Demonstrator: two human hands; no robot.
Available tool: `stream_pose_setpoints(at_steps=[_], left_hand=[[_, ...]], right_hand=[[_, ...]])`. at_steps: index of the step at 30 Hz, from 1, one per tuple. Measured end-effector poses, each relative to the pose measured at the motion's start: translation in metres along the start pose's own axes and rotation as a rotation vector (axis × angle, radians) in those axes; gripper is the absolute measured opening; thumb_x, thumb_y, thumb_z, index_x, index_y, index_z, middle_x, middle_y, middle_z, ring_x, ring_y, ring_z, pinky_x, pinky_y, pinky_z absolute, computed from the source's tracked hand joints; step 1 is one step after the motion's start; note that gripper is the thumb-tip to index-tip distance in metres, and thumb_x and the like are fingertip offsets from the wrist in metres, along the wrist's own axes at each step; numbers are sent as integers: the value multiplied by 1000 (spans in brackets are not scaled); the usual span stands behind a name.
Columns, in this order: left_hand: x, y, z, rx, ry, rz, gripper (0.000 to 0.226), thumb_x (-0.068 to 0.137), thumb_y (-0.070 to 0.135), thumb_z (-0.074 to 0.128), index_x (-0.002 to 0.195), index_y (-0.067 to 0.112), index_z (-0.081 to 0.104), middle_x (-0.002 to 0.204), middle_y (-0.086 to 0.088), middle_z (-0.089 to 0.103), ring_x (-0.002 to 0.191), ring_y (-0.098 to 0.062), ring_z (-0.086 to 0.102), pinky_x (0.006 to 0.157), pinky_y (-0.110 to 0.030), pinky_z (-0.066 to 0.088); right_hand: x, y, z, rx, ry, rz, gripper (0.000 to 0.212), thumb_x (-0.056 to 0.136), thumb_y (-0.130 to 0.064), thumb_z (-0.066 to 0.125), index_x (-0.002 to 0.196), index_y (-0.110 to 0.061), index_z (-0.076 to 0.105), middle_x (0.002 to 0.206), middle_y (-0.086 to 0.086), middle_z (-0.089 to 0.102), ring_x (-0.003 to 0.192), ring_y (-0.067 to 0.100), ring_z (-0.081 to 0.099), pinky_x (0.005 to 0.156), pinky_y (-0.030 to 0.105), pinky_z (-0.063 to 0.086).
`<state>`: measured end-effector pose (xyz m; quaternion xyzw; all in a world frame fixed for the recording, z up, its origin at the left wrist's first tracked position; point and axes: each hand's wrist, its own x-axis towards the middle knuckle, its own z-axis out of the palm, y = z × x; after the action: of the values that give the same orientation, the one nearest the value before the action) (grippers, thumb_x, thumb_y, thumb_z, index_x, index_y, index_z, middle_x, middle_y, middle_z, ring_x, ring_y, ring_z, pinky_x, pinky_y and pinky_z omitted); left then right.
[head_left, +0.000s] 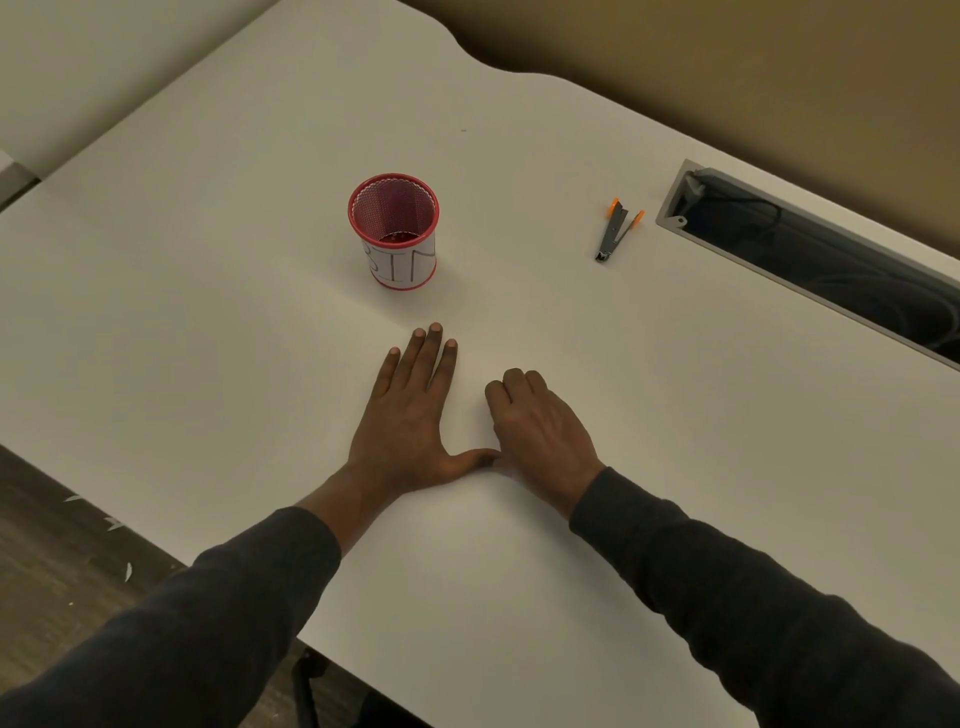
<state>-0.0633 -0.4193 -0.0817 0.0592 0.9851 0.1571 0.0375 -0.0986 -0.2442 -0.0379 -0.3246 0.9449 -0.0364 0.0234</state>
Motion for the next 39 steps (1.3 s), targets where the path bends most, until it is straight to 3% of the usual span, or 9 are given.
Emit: stream_pose_setpoints(at_steps=[4, 6, 11, 18, 24, 27, 31, 34, 39], left_hand=[[-1, 2, -3, 0, -6, -3, 140, 66, 106, 23, 166, 9, 3, 174, -11, -7, 162, -26, -8, 132, -51, 8], [0, 3, -4, 2, -17, -14, 142, 65, 107, 25, 166, 10, 0, 174, -10, -10, 161, -26, -11, 132, -50, 6], [0, 3, -4, 3, -29, -18, 141, 65, 107, 25, 166, 12, -3, 174, -9, -14, 161, -25, -14, 132, -49, 3], [-1, 3, -3, -27, -34, -19, 141, 65, 107, 28, 165, 13, -4, 173, -7, -17, 160, -23, -17, 132, -49, 3], [0, 3, -8, -48, -65, -40, 140, 65, 107, 31, 163, 17, -16, 170, -2, -29, 157, -20, -27, 131, -46, -6], [1, 4, -10, -44, -101, -56, 139, 67, 106, 30, 160, 19, -25, 165, 1, -39, 154, -19, -35, 131, -45, -10], [0, 5, -11, -53, -113, -61, 139, 68, 105, 34, 159, 20, -28, 163, 2, -43, 152, -19, -38, 131, -45, -10], [1, 5, -11, -54, -114, -57, 138, 68, 104, 35, 159, 20, -28, 163, 3, -43, 152, -18, -39, 131, -44, -10], [0, 5, -10, -66, -125, -60, 138, 69, 103, 36, 159, 22, -29, 163, 3, -44, 152, -19, -39, 131, -45, -10]], right_hand=[[2, 7, -6, 383, 53, 250, 6, 92, -14, 60, 95, -12, 65, 87, 0, 61, 73, 13, 51, 61, 18, 37], [2, 10, -15, 771, 35, 504, 6, 93, -17, 61, 92, -18, 67, 85, -7, 66, 75, 9, 60, 65, 10, 45], [-3, 14, -32, 1661, -30, 883, 12, 94, -13, 63, 99, -8, 73, 85, 7, 72, 78, 18, 66, 76, 26, 56], [15, 15, -53, 1948, -19, 940, 13, 93, -4, 63, 102, 0, 71, 83, 11, 71, 73, 17, 66, 72, 24, 59], [85, 15, -102, 1947, 15, 715, 11, 92, -5, 64, 100, -1, 70, 81, 8, 71, 72, 15, 67, 72, 24, 59], [135, 10, -120, 1790, 19, 558, 11, 91, -5, 65, 100, 1, 70, 81, 9, 70, 73, 17, 65, 72, 24, 58], [191, -1, -122, 1156, 20, 390, 12, 90, -12, 67, 94, -3, 74, 83, 9, 71, 72, 15, 65, 68, 26, 57], [219, -9, -115, 542, -89, 199, 21, 92, -20, 63, 105, -7, 74, 99, 7, 71, 92, 18, 65, 76, 27, 55], [237, -20, -105, 229, -124, 73, 20, 91, -14, 60, 108, -6, 68, 107, 14, 67, 82, 23, 56, 65, 27, 42]])
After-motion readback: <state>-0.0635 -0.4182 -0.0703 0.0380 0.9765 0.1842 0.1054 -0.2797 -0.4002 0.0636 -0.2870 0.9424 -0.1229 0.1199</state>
